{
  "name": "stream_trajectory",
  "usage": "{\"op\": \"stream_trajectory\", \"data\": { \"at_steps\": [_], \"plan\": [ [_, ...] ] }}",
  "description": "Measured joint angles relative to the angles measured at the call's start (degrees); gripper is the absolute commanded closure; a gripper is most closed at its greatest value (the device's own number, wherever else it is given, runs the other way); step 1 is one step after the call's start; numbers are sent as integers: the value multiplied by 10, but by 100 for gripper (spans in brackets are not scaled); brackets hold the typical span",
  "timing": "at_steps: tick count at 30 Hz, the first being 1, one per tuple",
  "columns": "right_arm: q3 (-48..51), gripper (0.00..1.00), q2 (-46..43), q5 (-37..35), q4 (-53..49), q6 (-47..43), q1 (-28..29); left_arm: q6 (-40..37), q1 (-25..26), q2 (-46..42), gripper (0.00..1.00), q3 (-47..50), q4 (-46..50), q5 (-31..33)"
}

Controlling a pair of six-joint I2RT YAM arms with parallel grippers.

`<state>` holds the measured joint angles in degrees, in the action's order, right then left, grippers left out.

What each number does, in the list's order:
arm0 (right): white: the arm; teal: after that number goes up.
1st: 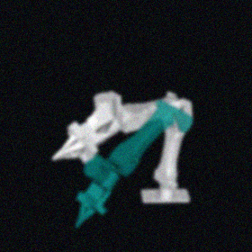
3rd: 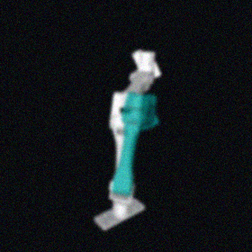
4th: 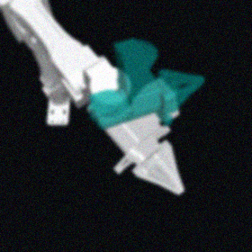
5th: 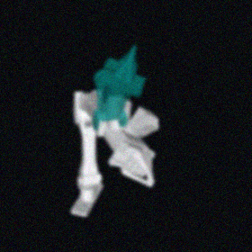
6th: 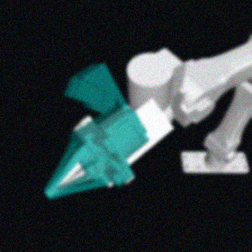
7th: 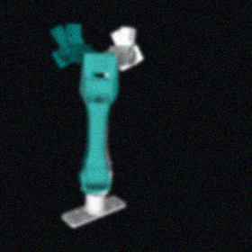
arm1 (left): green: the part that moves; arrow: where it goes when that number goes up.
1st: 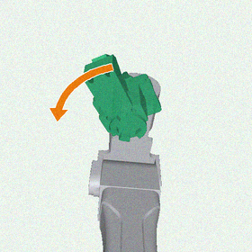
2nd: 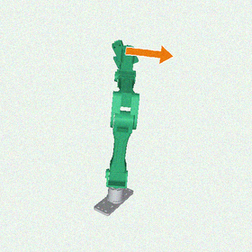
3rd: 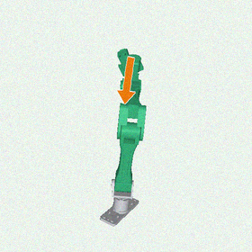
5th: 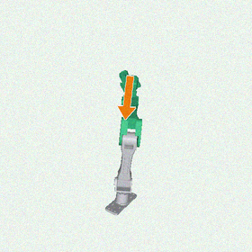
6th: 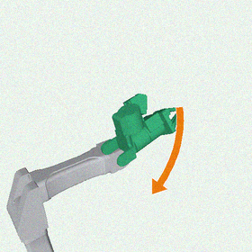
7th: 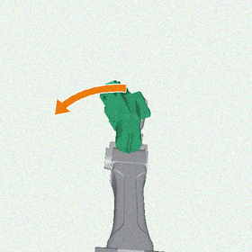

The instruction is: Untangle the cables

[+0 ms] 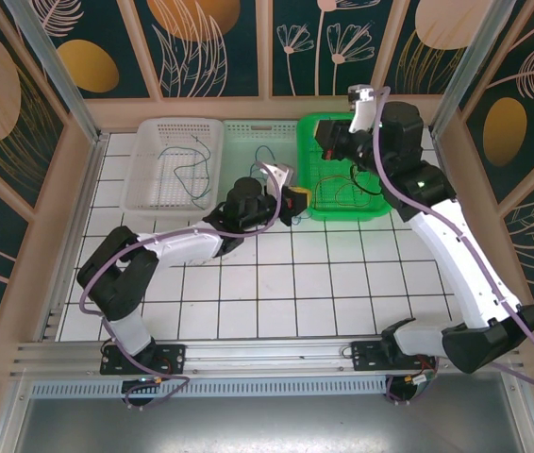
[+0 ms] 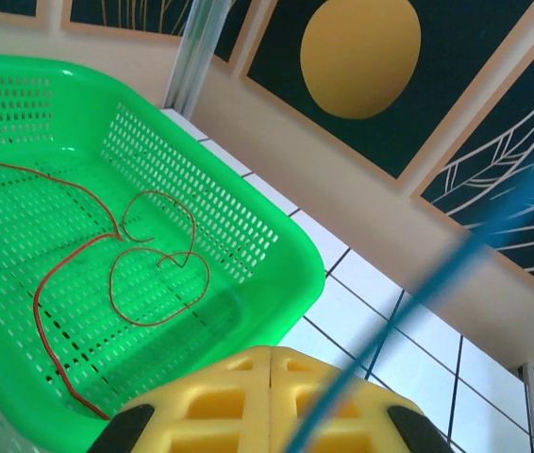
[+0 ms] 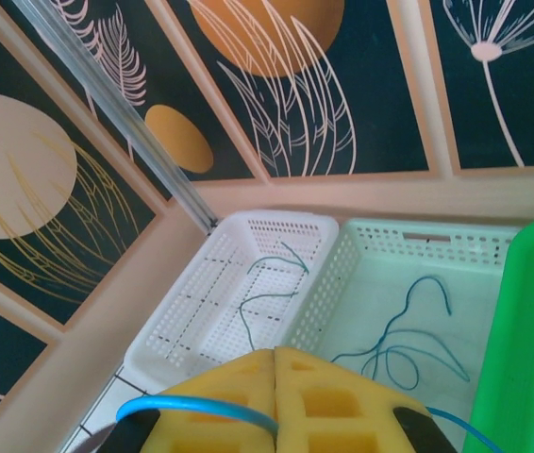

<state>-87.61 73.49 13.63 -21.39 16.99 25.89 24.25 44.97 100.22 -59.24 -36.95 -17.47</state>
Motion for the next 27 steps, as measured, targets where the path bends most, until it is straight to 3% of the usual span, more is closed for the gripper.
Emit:
{"op": "stream_trajectory", "data": {
  "at_steps": [15,18,23,27],
  "plan": [
    [-36,100,28,15,-62,-19,-52,6,2,0,100,37,-10,-1],
    [-41,100,36,15,-75,-29,-53,9,2,0,96,44,-10,-1],
    [-39,100,40,15,-68,-47,-53,13,4,0,79,46,13,6],
    [-21,100,39,23,-42,-52,-49,13,4,0,78,41,49,28]
  ]
}}
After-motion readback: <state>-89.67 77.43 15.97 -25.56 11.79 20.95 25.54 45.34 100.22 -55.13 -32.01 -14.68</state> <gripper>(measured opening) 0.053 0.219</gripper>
